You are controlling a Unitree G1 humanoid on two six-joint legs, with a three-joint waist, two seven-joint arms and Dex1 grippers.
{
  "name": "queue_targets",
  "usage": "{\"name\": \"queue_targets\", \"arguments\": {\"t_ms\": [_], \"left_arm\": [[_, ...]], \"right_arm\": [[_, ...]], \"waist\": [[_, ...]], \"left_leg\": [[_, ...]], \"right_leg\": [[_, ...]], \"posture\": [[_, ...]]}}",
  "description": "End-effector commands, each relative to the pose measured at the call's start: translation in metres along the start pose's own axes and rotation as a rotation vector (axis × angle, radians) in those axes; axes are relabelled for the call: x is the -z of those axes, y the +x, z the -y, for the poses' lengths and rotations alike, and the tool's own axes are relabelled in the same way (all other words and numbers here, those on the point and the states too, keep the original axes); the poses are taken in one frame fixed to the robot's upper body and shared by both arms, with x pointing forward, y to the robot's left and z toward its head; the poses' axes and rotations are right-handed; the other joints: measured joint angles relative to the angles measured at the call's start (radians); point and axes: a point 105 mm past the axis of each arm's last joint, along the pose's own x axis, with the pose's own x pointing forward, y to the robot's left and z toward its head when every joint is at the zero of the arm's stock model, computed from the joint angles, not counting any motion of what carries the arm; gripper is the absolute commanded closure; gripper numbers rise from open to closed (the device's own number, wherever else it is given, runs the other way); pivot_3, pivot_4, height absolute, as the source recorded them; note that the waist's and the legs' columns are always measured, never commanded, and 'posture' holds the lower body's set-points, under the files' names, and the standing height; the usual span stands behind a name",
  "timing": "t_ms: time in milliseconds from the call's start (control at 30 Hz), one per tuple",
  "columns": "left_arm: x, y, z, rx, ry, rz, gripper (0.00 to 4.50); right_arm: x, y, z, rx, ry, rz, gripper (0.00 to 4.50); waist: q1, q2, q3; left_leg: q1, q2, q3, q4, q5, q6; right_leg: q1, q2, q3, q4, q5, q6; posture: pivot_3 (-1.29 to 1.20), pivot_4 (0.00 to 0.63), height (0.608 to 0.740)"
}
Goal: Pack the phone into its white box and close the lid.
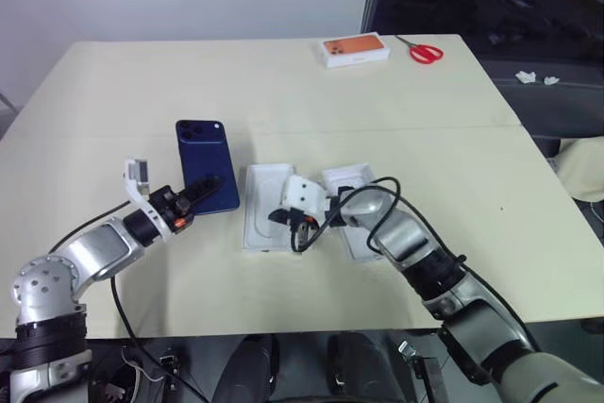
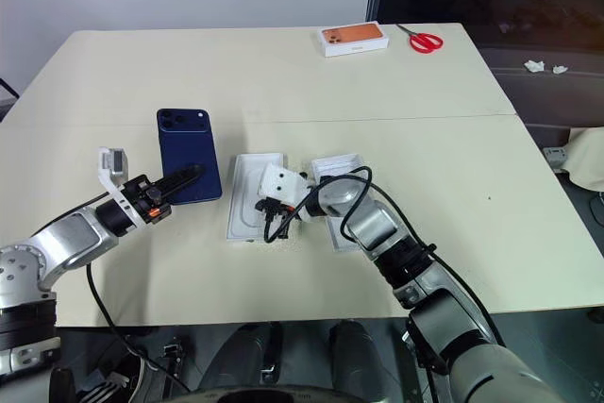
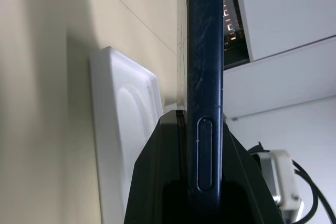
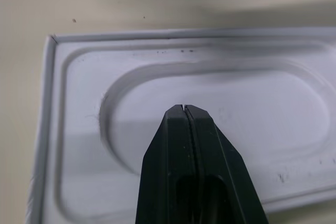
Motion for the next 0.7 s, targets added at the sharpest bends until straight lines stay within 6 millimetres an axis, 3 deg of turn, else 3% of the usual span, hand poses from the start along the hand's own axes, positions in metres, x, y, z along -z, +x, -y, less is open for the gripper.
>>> {"name": "queue_targets", "arguments": {"t_ms": [33,167,333,467,700], "left_arm": [[0.000,0.000,0.016,0.068,0.022,-0.012,4.50],[0.020,0.002,0.014,0.062,0.028,-0.105,4.50],[0.032,0.008,0.013,0.064,0.013,-0.135,4.50],[0.043,0.017,0.008,0.049,-0.013,-0.156,4.50],[0.057,0.027,-0.003,0.023,-0.065,-0.197,4.50]], "right_arm": [[-0.013,0.000,0.001,0.002,-0.070,0.020,4.46],[-0.019,-0.016,0.021,0.064,-0.011,0.044,4.46],[-0.025,-0.049,0.048,0.134,-0.076,-0.001,4.46],[-0.011,-0.072,0.060,0.170,-0.096,-0.073,4.46],[0.000,-0.083,0.067,0.214,-0.065,-0.096,4.46]], "waist": [[0.002,0.000,0.000],[0.002,0.000,0.000],[0.002,0.000,0.000],[0.002,0.000,0.000],[-0.002,0.000,0.000]], "left_leg": [[0.000,0.000,0.000,0.000,0.000,0.000],[0.000,0.000,0.000,0.000,0.000,0.000],[0.000,0.000,0.000,0.000,-0.001,0.002],[0.000,0.000,0.000,0.000,-0.001,0.002],[0.000,0.000,0.000,0.000,-0.001,0.002]], "right_leg": [[0.000,0.000,0.000,0.000,0.000,0.000],[0.000,0.000,0.000,0.000,0.000,0.000],[0.000,0.000,0.000,0.000,0.000,0.000],[0.000,0.000,0.000,0.000,0.000,0.000],[0.000,0.000,0.000,0.000,0.000,0.000]], "posture": [[0.00,0.150,0.740],[0.00,0.150,0.740],[0.00,0.150,0.740],[0.00,0.150,0.740],[0.00,0.150,0.740]]}}
